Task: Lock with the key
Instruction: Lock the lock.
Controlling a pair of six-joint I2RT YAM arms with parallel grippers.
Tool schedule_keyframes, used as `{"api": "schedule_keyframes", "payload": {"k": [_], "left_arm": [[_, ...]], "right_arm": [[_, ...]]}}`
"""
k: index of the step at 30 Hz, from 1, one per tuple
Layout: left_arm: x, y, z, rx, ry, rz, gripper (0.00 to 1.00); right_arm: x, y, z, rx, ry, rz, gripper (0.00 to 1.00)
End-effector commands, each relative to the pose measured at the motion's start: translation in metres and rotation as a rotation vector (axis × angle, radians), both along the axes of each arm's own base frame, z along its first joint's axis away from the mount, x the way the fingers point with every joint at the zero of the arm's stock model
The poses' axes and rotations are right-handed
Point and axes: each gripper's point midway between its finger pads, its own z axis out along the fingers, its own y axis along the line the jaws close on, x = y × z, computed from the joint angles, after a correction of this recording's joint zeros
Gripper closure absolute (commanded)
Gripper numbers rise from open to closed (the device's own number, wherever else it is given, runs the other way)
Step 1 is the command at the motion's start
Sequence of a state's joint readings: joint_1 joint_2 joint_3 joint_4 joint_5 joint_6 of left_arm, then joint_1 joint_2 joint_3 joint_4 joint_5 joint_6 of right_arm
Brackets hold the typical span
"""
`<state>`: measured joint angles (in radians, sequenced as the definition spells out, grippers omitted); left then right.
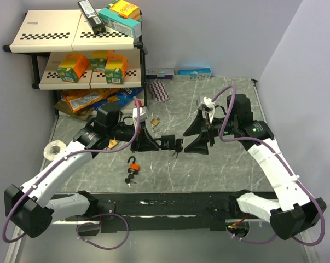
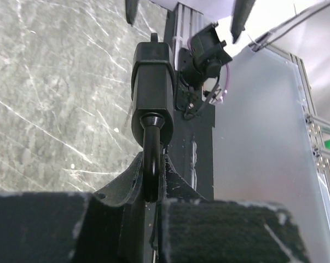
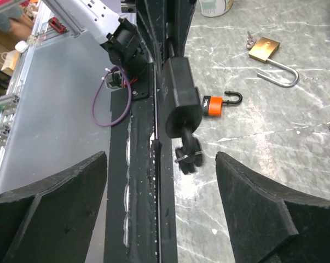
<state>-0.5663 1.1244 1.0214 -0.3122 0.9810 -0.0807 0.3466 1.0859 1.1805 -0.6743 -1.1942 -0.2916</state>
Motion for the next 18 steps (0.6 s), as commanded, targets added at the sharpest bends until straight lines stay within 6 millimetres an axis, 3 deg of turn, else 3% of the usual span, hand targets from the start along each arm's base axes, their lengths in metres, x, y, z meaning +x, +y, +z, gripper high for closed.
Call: {"api": "schedule_keyframes", "payload": {"k": [1,6,10,15,18], "left_arm": [[-0.017,-0.008,0.033,-0.090,-0.128,-0.113,0.99],[-0.018,-0.012,0.037,-0.104,-0.131,-0.112,0.99],[-0.018,-0.012,0.038,-0.111,-0.124,-0.102,0.99],[-0.020,-0.011,0.037,-0.111,-0.127,-0.102,0.99],[-0.020,-0.011,0.036,-0.112,-0.128,-0.099,0.99]], "right_arm": [[-0.001,0.005,0.016,0.028,-0.098,0.043,0.22],[-0.010,0.015,0.007,0.013,-0.092,0.086,0.40],[-0.010,0.018,0.000,-0.002,-0.085,0.087,0.62],[-0.013,0.015,-0.004,-0.024,-0.073,0.086,0.70],[-0.015,0.013,-0.010,-0.040,-0.056,0.090,0.80]]}}
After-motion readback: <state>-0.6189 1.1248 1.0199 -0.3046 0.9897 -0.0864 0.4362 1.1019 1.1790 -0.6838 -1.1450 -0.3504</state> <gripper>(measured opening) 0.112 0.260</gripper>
